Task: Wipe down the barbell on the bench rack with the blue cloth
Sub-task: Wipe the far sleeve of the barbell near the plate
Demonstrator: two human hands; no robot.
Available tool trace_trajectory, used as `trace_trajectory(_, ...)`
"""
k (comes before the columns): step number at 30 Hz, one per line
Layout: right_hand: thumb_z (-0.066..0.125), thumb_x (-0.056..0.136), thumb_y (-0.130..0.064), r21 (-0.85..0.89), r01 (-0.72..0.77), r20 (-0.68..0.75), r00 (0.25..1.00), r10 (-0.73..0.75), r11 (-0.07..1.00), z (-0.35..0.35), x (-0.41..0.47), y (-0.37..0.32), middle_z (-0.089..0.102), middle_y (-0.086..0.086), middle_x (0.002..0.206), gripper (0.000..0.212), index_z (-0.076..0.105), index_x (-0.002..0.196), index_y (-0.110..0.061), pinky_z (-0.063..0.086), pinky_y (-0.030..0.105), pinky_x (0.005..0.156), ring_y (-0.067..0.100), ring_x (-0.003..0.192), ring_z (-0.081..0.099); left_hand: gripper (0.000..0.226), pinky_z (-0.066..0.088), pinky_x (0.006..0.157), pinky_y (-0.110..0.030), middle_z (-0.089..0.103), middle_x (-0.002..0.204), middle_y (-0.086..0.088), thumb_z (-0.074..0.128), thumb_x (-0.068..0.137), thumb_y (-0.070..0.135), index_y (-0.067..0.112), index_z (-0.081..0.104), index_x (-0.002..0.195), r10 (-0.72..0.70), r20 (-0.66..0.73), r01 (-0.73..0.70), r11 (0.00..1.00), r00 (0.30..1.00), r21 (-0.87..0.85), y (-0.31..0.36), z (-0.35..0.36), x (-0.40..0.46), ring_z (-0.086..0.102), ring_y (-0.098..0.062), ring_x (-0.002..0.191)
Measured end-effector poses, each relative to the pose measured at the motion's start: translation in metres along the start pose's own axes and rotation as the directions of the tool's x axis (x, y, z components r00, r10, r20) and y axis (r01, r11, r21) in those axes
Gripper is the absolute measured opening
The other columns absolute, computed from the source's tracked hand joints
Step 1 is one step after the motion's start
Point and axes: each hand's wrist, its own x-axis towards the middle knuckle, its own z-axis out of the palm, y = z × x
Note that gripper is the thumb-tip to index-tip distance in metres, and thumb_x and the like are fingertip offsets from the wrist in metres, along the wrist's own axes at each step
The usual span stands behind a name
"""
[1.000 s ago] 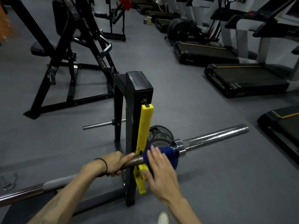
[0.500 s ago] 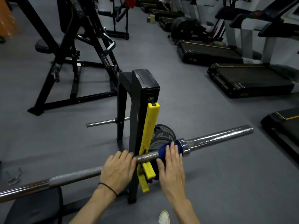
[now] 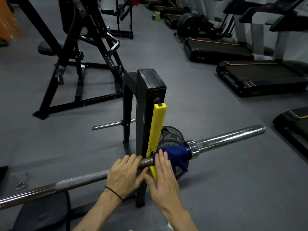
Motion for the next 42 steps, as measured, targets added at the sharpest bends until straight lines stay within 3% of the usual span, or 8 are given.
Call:
trace_trajectory(7, 0.014, 0.105, -0.067, 0.063, -0.191, -0.162, 0.967, 0.199, 0.980, -0.018, 0.016, 0.029, 0.000, -0.007, 0.173, 0.078, 0.013, 0.164, -0.016, 0.008, 0.041, 0.130, 0.006, 0.158, -0.008, 0.045, 0.045, 0.048, -0.034, 0.057, 0.075, 0.004, 0.044, 0.096, 0.059, 0.020, 0.066, 0.094, -0.020, 0.030, 0.021, 0.999, 0.999, -0.029, -0.001, -0.005, 0.008, 0.056, -0.018, 0.058)
trace_trajectory(15, 0.018, 0.109, -0.061, -0.146, 0.015, -0.119, 0.992, -0.032, 0.989, -0.028, 0.015, 0.053, 0.015, -0.001, 0.171, 0.070, 0.028, 0.161, -0.015, 0.007, 0.035, 0.128, 0.010, 0.159, 0.009, 0.056, 0.045, 0.043, -0.031, 0.062, 0.064, 0.003, 0.022, 0.096, 0.067, 0.026, 0.058, 0.087, -0.043, 0.233, 0.056, 0.997, 0.972, -0.049, -0.008, -0.017, 0.020, 0.061, -0.018, 0.050)
trace_trajectory(22, 0.021, 0.103, -0.061, 0.114, -0.153, -0.192, 0.966, 0.173, 0.982, -0.005, 0.021, 0.016, 0.016, -0.006, 0.170, 0.072, 0.024, 0.161, -0.018, 0.003, 0.034, 0.130, 0.006, 0.159, 0.001, 0.070, 0.042, 0.055, -0.026, 0.066, 0.071, -0.004, 0.040, 0.088, 0.079, 0.015, 0.066, 0.089, -0.041, 0.841, 0.592, 0.729, 0.539, -0.344, -0.027, -0.021, 0.062, 0.055, -0.012, 0.054)
trace_trajectory(27, 0.050, 0.103, -0.023, -0.124, 0.171, -0.322, 0.925, -0.203, 0.977, -0.002, 0.021, 0.062, 0.050, 0.002, 0.157, 0.047, 0.056, 0.147, -0.011, 0.036, 0.045, 0.118, 0.021, 0.150, 0.039, 0.089, 0.052, 0.065, -0.034, 0.070, 0.083, 0.004, 0.001, 0.080, 0.088, 0.028, 0.065, 0.097, -0.184, 0.483, 0.244, 0.967, 0.856, -0.065, -0.011, -0.019, 0.032, 0.069, -0.020, 0.080)
trace_trajectory(30, 0.060, 0.100, -0.021, -0.058, 0.231, -0.414, 0.880, -0.234, 0.971, -0.010, 0.027, 0.070, 0.065, -0.001, 0.140, 0.034, 0.071, 0.131, -0.014, 0.047, 0.042, 0.111, 0.017, 0.137, 0.055, 0.058, 0.048, 0.057, -0.035, 0.060, 0.081, 0.009, 0.025, 0.096, 0.069, 0.029, 0.066, 0.091, -0.231, 0.239, 0.271, 0.951, 0.943, -0.151, 0.007, -0.011, 0.013, 0.064, -0.019, 0.072)
trace_trajectory(34, 0.063, 0.100, -0.029, 0.392, 0.121, -0.460, 0.884, 0.080, 0.912, -0.033, 0.025, 0.063, 0.077, -0.012, 0.111, 0.018, 0.077, 0.111, -0.024, 0.058, 0.037, 0.091, 0.004, 0.109, 0.070, 0.039, 0.046, 0.079, -0.040, 0.054, 0.098, 0.006, 0.043, 0.092, 0.046, 0.021, 0.066, 0.112, -0.370, 0.113, 0.387, 0.888, 0.922, -0.249, 0.042, -0.011, 0.003, 0.056, -0.021, 0.086)
trace_trajectory(40, 0.059, 0.103, -0.010, 0.965, -0.144, -0.050, 0.716, 0.696, 0.218, -0.108, 0.021, 0.093, 0.077, 0.007, 0.083, 0.015, 0.071, 0.109, -0.004, 0.061, 0.027, 0.062, 0.014, 0.070, 0.073, 0.035, 0.042, 0.103, -0.036, 0.059, 0.120, -0.005, 0.048, 0.093, 0.022, 0.008, 0.070, 0.115, -0.314, -0.055, 0.265, 0.872, 0.948, -0.412, 0.098, -0.016, 0.004, 0.056, -0.023, 0.111)
trace_trajectory(42, 0.058, 0.103, -0.010, 0.978, -0.082, -0.090, 0.668, 0.739, 0.193, -0.144, 0.029, 0.107, 0.076, 0.011, 0.084, 0.017, 0.068, 0.112, 0.000, 0.059, 0.023, 0.059, 0.013, 0.070, 0.073, 0.031, 0.042, 0.103, -0.033, 0.060, 0.121, -0.004, 0.049, 0.094, 0.020, 0.010, 0.071, 0.114, -0.238, -0.053, 0.190, 0.875, 0.970, -0.446, 0.121, -0.013, 0.020, 0.056, -0.020, 0.114)
